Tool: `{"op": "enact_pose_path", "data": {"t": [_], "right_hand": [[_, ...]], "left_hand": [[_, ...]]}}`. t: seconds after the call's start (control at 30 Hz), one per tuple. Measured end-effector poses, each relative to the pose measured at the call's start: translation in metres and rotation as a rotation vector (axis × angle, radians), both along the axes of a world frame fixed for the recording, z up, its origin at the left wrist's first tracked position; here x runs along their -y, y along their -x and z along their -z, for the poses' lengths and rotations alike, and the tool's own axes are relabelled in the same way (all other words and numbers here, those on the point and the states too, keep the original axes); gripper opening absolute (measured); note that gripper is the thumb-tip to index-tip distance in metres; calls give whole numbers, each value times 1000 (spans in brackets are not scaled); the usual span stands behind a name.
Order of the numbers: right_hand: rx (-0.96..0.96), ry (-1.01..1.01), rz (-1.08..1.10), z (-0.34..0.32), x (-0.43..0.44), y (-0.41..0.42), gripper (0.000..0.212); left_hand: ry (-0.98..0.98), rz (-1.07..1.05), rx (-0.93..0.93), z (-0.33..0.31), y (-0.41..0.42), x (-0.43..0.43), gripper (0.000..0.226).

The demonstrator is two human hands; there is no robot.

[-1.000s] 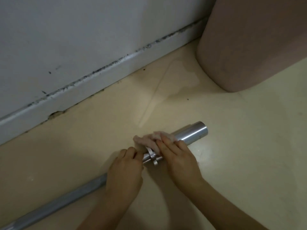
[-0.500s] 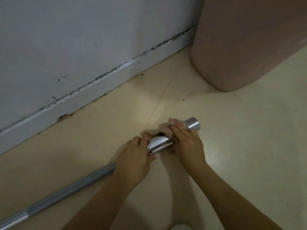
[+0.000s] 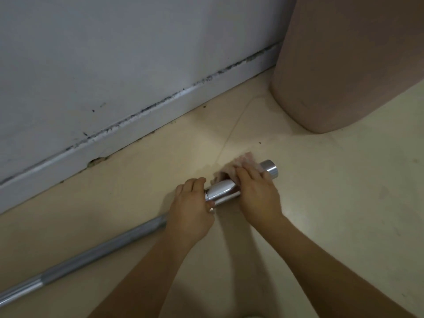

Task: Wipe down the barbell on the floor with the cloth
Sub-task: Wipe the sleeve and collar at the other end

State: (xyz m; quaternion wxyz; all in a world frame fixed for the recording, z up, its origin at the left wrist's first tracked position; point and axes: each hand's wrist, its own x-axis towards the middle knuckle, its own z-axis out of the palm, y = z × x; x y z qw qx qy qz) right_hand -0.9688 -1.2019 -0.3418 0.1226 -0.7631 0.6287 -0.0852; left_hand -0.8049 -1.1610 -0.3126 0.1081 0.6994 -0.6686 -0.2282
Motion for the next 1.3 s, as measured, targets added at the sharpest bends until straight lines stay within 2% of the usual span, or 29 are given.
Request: {"op": "enact_pose_path", "data": {"t": [0.03, 0.1, 0.17, 0.23, 0.3, 0.33, 0.4, 0.47, 0.57, 0.67, 0.77, 0.83, 0.87, 0.93, 1.0, 1.1, 1.17, 1.23, 1.3], "right_hand": [[-5, -1, 10, 1, -1, -12, 49], [54, -34, -56, 3, -10, -40, 47], [150, -62, -188, 3, -25, -53, 52], [165, -77, -277, 2, -22, -36, 62], [134, -122, -212, 3, -5, -10, 81], [124, -123, -115, 2, 3, -2, 84], [97, -52, -16, -3, 7, -8, 65], [139, -8, -106, -6, -5, -29, 55], [237, -101, -265, -9, -19, -45, 54], [99, -26, -331, -9, -11, -32, 58], [-44, 29, -227, -12, 2, -3, 76], [-74, 33, -147, -11, 16, 12, 83], [-66, 25, -109, -8, 25, 14, 87], [-43, -19, -21, -3, 37, 3, 99], [16, -15, 98, 0, 44, -12, 94], [74, -66, 202, -1, 52, -17, 92], [75, -14, 237, 2, 53, -22, 83], [135, 63, 125, 6, 42, -40, 66], [201, 62, -103, 10, 21, -64, 59]], "left_hand": [[43, -14, -19, -1, 2, -1, 48], [98, -34, -41, 0, 3, -2, 35], [159, -30, -32, 3, -2, -1, 24], [166, -28, -22, 3, -8, 2, 20], [156, -3, 37, 2, -12, 5, 23], [150, 29, 98, 2, -12, 4, 27], [128, 79, 185, 3, -12, -1, 39], [115, 135, 237, 7, -13, -5, 49], [81, 161, 225, 5, -16, 1, 51], [21, 146, 217, -2, -18, 13, 47], [-85, 83, 207, -7, -22, 30, 37], [-205, -33, 61, -7, -27, 42, 37], [-207, -85, -12, -8, -28, 46, 37], [-34, -93, -28, -11, -26, 46, 37], [107, 24, 72, -13, -23, 38, 38], [57, 129, 233, -5, -24, 26, 64], [40, 133, 278, 2, -28, 32, 74], [43, 109, 287, 5, -30, 46, 72], [29, 80, 237, 5, -31, 58, 62]]}}
